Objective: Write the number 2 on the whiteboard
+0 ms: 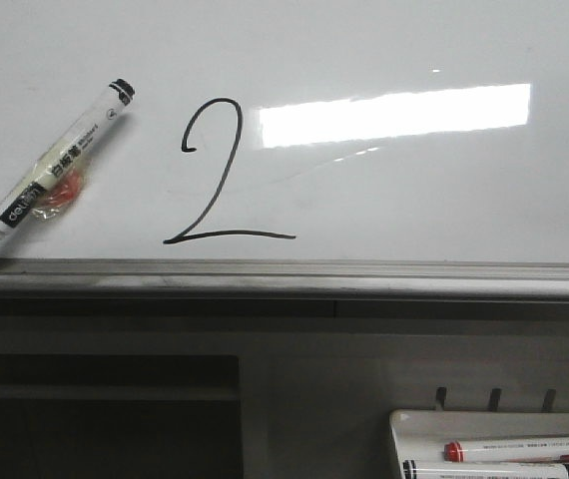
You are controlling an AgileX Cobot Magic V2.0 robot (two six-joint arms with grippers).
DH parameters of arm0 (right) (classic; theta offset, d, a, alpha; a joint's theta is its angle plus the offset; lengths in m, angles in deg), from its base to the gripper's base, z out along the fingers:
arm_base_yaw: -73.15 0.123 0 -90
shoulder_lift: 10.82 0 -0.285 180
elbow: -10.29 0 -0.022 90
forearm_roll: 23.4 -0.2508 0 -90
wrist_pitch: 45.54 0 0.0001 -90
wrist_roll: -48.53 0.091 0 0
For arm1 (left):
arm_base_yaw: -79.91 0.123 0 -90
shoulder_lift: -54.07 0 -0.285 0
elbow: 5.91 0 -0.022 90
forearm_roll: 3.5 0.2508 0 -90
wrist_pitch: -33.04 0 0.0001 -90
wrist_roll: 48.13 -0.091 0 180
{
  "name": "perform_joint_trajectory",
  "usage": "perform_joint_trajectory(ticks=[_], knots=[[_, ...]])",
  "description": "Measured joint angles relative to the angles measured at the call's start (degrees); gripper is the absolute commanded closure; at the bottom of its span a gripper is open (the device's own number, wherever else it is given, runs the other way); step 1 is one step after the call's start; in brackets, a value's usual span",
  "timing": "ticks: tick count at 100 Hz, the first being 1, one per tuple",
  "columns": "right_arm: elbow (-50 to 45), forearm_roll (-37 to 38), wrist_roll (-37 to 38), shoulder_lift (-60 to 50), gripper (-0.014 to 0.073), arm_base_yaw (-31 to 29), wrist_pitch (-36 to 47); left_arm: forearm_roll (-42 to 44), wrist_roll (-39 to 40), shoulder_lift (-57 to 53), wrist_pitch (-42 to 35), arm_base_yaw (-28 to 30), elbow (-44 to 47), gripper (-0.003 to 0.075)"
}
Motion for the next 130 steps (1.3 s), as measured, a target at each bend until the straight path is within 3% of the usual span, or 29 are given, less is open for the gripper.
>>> perform_joint_trajectory(ticks=[31,130], knots=[[0.00,0.00,0.00,0.00,0.0664,0.00,0.00,-0.10,0.08,-0.69,15.86,2.87,0.65,0.0741],[-0.03,0.00,0.00,0.00,0.0664,-0.12,0.37,-0.10,0.08,-0.69,16.32,2.87,0.65,0.0741]])
